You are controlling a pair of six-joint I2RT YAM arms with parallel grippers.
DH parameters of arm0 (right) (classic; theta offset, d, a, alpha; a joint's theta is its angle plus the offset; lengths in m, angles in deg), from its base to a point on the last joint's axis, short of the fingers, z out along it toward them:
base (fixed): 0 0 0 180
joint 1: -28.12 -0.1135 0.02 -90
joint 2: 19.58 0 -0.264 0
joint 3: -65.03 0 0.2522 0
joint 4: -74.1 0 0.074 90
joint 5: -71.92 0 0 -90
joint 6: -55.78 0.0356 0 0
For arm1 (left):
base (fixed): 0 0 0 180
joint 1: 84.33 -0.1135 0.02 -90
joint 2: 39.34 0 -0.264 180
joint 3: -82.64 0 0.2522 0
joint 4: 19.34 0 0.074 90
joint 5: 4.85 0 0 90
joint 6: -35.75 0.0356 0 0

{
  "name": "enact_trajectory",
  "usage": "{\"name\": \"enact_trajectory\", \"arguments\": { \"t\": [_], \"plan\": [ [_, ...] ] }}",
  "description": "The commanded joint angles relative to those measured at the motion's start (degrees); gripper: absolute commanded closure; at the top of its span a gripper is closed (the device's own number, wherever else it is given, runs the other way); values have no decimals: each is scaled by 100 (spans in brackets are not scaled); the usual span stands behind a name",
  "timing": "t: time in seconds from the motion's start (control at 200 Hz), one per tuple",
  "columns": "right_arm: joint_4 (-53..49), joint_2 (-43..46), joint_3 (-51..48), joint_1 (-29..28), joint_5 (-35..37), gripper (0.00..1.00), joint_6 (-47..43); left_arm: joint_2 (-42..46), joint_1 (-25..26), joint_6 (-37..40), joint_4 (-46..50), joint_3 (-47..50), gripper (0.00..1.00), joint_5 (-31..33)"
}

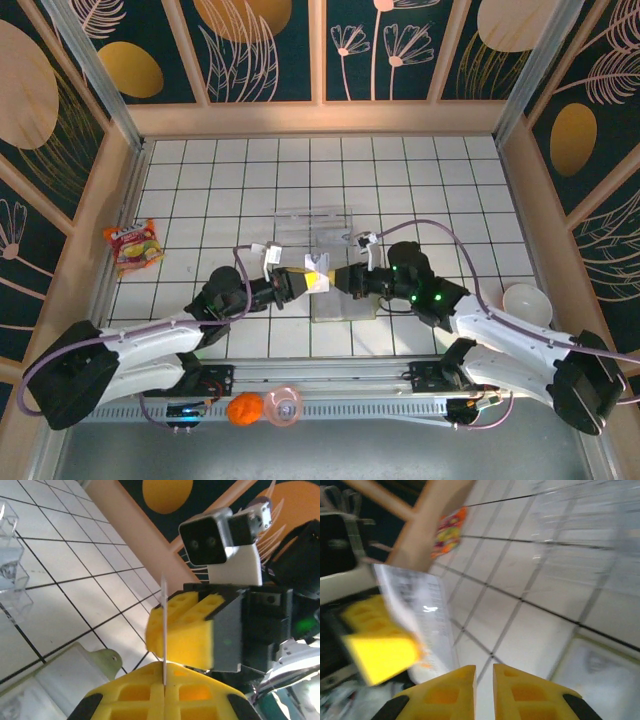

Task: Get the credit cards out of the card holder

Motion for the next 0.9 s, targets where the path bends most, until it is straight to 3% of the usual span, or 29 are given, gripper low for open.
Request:
{"name": "enact_trajectory", "arguments": {
  "t": [0.0, 0.19, 0.305, 0.415, 0.555, 0.716, 0.896],
  "plan": [
    [-1125, 484, 174, 37, 1429, 84, -120, 52, 3, 1063, 1718, -898, 100, 381],
    [-1877, 1292, 132, 140, 2180, 84, -167, -1096, 45, 2977, 4530, -3009, 100, 825],
    [-2095, 1510, 102, 219, 2242, 84, -172, -1802, 163, 4342, 5720, -4131, 100, 1595],
    [-2260, 1531, 61, 347, 2229, 85, -141, -2282, 155, 5601, 6410, -4770, 100, 2079],
    [-2146, 1504, -94, 530, 1917, 85, -133, -2721, 157, 6756, 6954, -5402, 100, 2020],
    [-2098, 1397, -136, 775, 1790, 86, -157, -3115, 156, 7617, 7226, -5852, 100, 1784],
    [-2072, 1208, -171, 1037, 1425, 87, -194, -4149, 136, 8248, 8115, -6847, 100, 1861]
  ]
}}
